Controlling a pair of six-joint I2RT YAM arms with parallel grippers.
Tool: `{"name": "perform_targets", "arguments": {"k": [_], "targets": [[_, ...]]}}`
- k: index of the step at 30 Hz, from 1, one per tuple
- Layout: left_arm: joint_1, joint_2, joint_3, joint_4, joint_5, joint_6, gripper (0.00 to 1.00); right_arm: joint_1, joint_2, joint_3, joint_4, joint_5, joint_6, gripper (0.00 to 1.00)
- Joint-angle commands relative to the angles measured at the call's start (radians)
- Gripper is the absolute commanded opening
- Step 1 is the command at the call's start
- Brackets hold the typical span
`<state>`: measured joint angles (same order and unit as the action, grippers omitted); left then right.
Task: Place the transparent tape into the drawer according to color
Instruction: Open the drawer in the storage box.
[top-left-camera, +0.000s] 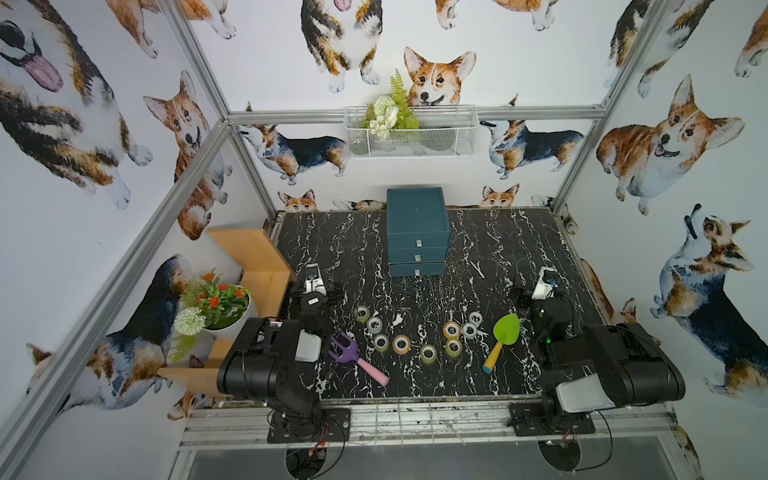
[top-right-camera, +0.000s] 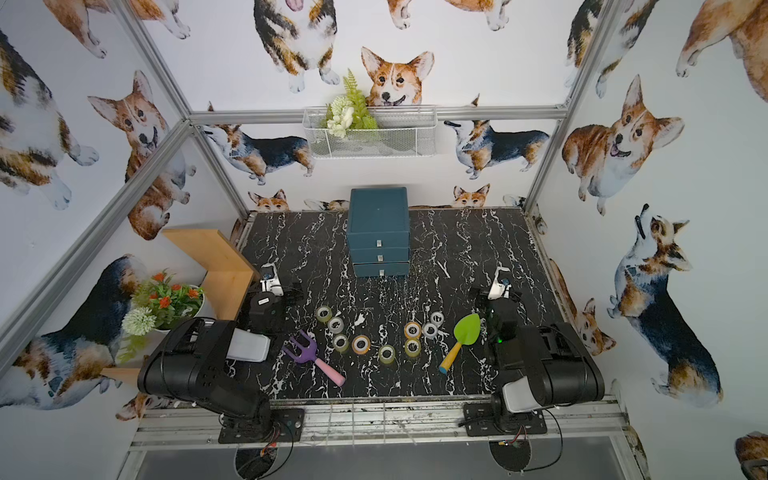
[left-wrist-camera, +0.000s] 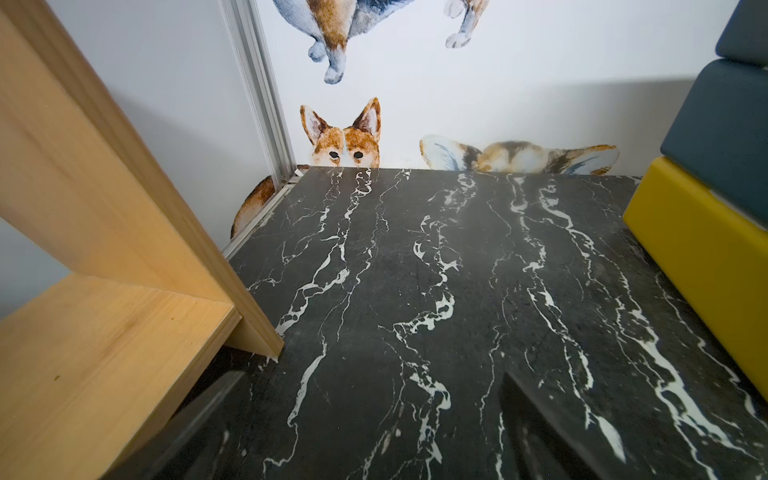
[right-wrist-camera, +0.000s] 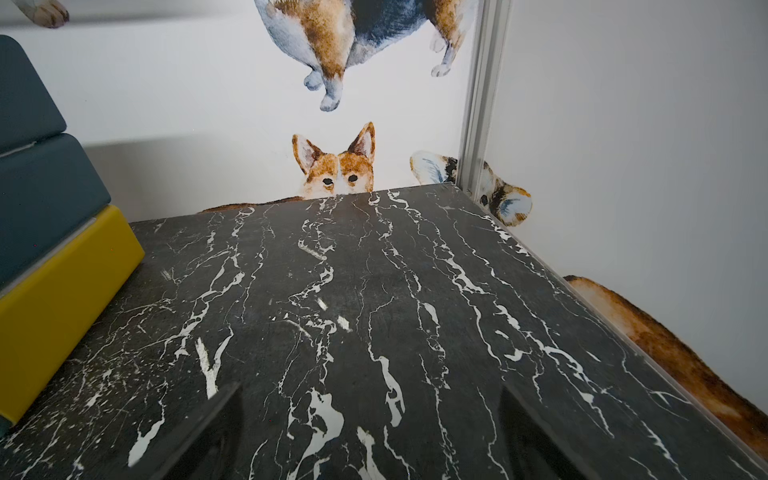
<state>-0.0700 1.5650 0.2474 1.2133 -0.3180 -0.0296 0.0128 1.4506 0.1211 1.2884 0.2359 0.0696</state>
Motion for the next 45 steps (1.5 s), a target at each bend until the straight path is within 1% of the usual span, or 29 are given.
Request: {"name": "perform_targets", "arguments": {"k": [1, 31, 33, 36, 45], "targets": [[-0.003, 0.002, 0.004, 0.020, -0.010, 0.005, 0.99, 0.002, -0.005, 0.002, 0.014, -0.006, -0.002, 1.00], [-0.007, 0.001, 0.002, 0.025, -0.016, 0.008, 0.99, 0.002, -0.005, 0.000, 0.015, -0.004, 0.000, 1.00], [-0.015, 0.003, 0.000, 0.028, -0.026, 0.013, 1.00, 0.002, -0.007, -0.001, 0.017, -0.003, 0.002, 1.00], [-0.051, 0.009, -0.016, 0.078, -0.074, 0.040, 0.99, 0.002, -0.005, 0.000, 0.016, -0.003, 0.002, 1.00], [-0.056, 0.009, -0.019, 0.081, -0.079, 0.042, 1.00, 0.001, -0.004, 0.000, 0.018, -0.005, 0.000, 1.00]]}}
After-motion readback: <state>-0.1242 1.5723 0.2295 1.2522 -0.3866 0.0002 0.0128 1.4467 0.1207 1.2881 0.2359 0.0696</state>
